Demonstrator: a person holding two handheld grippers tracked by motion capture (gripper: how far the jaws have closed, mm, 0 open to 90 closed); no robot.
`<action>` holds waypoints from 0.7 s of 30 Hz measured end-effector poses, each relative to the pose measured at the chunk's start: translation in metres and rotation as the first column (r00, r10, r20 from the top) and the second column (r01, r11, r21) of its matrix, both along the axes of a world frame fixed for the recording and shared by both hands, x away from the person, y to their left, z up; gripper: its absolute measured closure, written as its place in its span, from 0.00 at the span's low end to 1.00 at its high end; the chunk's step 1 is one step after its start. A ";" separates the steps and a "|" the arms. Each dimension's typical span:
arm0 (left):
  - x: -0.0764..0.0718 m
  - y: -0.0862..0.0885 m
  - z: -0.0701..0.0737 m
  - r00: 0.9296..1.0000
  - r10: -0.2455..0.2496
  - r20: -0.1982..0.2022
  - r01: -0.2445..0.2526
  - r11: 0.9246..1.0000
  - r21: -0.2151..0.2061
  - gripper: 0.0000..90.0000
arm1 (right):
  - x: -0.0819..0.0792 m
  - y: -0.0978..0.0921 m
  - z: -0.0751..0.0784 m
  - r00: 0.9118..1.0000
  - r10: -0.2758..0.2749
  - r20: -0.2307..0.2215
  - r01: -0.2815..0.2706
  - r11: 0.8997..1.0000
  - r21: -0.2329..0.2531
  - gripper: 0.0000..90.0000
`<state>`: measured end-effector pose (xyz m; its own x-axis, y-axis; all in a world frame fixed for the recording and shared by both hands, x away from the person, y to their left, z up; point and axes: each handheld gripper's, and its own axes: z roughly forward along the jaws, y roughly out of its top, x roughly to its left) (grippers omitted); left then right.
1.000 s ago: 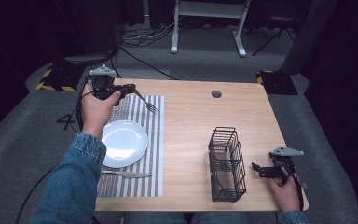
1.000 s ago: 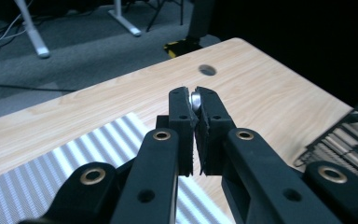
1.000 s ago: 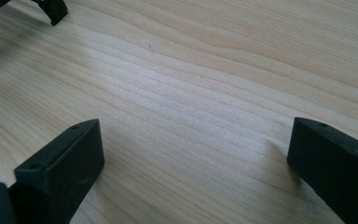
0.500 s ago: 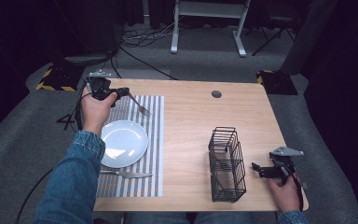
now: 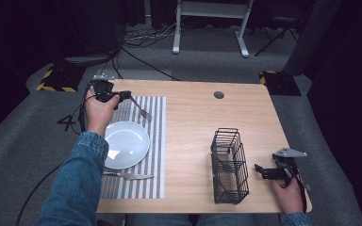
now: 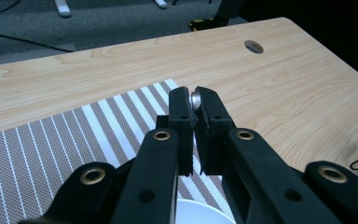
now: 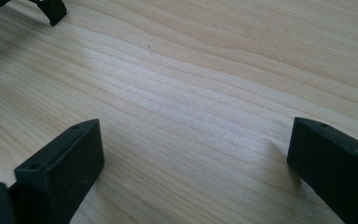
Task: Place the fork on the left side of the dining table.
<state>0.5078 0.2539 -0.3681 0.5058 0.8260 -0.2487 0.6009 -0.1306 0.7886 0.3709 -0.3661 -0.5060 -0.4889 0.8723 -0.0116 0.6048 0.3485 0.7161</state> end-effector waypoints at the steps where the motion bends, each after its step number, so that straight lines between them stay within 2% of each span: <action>1: 0.001 0.000 -0.001 1.000 0.001 -0.004 -0.001 1.000 0.009 0.95 | 0.000 0.000 0.000 1.000 0.000 0.000 0.000 1.000 0.000 0.04; 2: 0.002 0.000 -0.002 1.000 0.004 -0.007 -0.004 1.000 0.023 0.95 | 0.000 0.000 0.000 1.000 0.000 0.000 0.000 1.000 0.000 0.04; 8: 0.003 0.004 -0.005 1.000 0.016 -0.015 -0.016 1.000 -0.007 0.95 | 0.000 0.000 0.000 1.000 0.000 0.000 0.000 1.000 0.000 0.04; 14: 0.005 0.009 -0.009 0.999 0.041 -0.002 -0.041 0.998 0.041 0.91 | 0.000 0.000 0.000 1.000 0.000 0.000 0.000 1.000 0.000 0.04; 18: 0.006 0.013 -0.014 0.997 0.074 0.002 -0.074 0.995 0.066 0.78 | 0.000 0.000 0.000 1.000 0.000 0.000 0.000 1.000 0.000 0.04; 21: 0.007 0.018 -0.019 0.996 0.091 0.000 -0.090 0.993 0.079 0.72 | 0.000 0.000 0.000 1.000 0.000 0.000 0.000 1.000 0.000 0.04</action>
<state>0.5144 0.2715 -0.3869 0.4272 0.8856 -0.1824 0.6162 -0.1375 0.7755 0.3709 -0.3661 -0.5060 -0.4889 0.8723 -0.0115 0.6049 0.3484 0.7161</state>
